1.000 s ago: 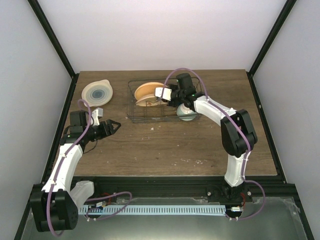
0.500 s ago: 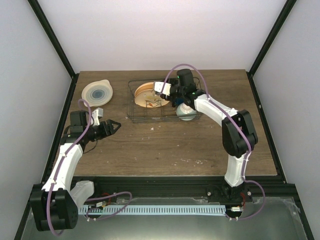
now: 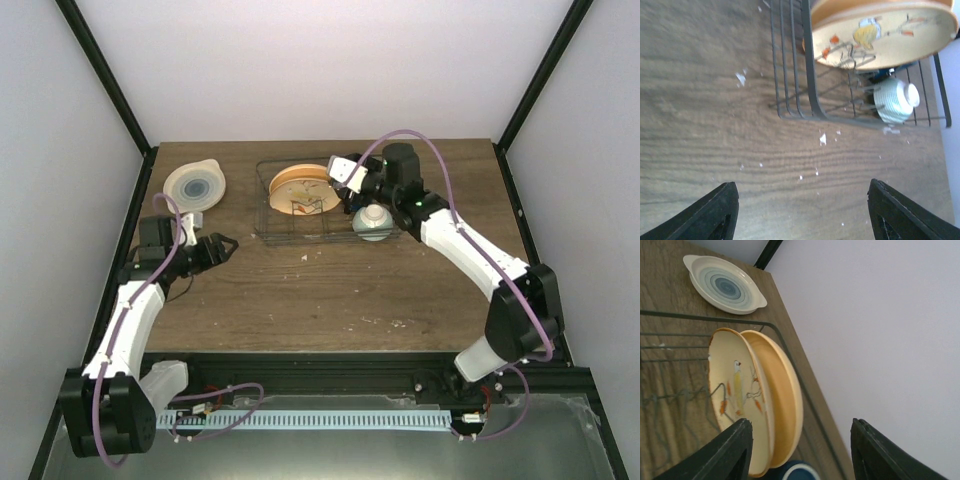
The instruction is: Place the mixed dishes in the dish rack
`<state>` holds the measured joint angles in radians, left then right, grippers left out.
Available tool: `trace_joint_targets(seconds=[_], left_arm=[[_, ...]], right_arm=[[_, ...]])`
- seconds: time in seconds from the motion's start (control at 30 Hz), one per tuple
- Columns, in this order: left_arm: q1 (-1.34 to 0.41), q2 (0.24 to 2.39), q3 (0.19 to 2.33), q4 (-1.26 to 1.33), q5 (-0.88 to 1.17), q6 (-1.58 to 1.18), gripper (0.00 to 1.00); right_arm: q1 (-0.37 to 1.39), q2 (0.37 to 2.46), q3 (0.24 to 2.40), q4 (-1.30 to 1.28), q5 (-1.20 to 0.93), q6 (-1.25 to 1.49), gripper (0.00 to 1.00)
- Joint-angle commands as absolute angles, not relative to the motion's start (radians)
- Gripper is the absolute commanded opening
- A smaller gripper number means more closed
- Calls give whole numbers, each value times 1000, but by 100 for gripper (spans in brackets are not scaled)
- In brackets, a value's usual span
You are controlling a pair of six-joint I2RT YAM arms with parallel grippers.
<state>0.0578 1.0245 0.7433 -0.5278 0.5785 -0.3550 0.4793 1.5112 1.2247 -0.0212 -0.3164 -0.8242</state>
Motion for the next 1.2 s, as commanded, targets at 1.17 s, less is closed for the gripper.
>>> trace_joint_targets(seconds=[1.17], left_arm=[[360,2276,1837,-625,90,-372,70]], right_arm=[[611,1274,917,-87,-160,-122,49]])
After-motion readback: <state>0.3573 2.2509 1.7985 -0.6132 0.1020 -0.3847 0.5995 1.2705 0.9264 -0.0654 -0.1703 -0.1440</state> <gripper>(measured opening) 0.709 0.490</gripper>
